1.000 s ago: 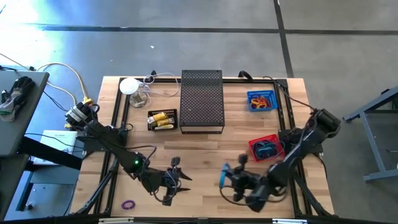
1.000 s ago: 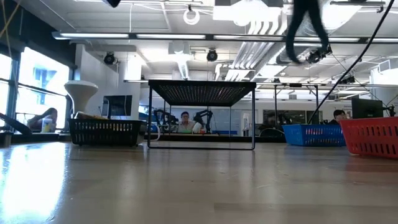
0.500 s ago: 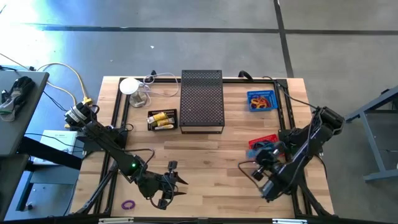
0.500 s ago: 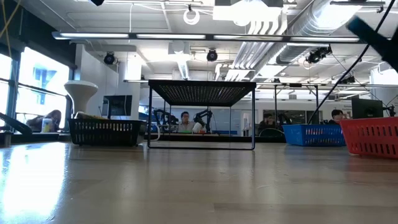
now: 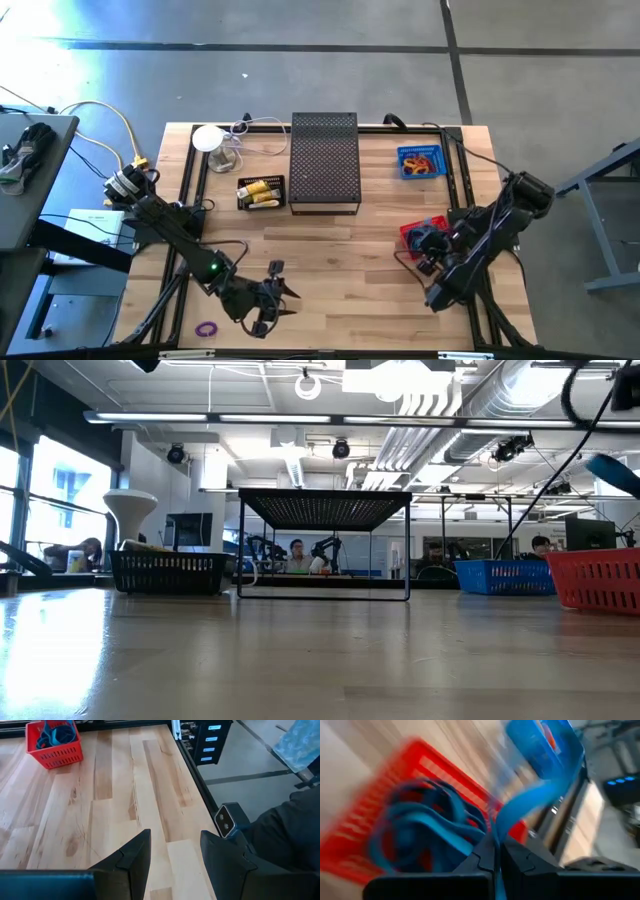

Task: Pick & Place Office Desk Supplies
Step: Put the blue rubber band into the red bin, then put the violet spring keychain into the blue bin

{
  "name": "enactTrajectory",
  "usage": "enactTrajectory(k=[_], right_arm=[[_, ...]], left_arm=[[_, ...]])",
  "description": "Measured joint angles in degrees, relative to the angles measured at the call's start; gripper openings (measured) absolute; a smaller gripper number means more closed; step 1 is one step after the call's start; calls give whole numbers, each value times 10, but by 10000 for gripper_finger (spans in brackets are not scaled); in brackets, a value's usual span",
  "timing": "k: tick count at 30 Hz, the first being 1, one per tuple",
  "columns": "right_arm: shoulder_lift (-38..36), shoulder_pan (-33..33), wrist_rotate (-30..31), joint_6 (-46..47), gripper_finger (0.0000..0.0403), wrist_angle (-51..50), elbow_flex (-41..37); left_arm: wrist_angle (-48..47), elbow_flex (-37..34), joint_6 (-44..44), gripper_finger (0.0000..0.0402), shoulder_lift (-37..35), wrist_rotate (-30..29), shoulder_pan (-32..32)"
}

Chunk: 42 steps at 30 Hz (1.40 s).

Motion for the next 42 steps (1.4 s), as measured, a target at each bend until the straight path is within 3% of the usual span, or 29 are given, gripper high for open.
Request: enactTrajectory(k=[5, 10, 17, 24, 30, 35, 42], right_arm=[[0, -11, -8, 42, 4, 8, -50], [0, -14, -6, 44, 21, 88, -67], [0, -14, -3, -46, 58, 190, -67], [-12, -22, -10, 34, 118, 149, -67], [-29, -25, -8, 29, 179, 144, -48], [-28, -24, -4, -2, 198, 138, -13], [-28, -24, 56, -33, 200, 134, 26]], left_arm=[[0, 0, 0, 166, 0, 0, -2], [-2, 0, -1, 166, 0, 0, -2], [-8, 0, -1, 166, 0, 0, -2], [-19, 0, -1, 166, 0, 0, -2], [-28, 0, -9, 166, 0, 6, -5], [-40, 0, -103, 166, -1, 81, -5], [-159, 0, -251, 166, -2, 346, -27]])
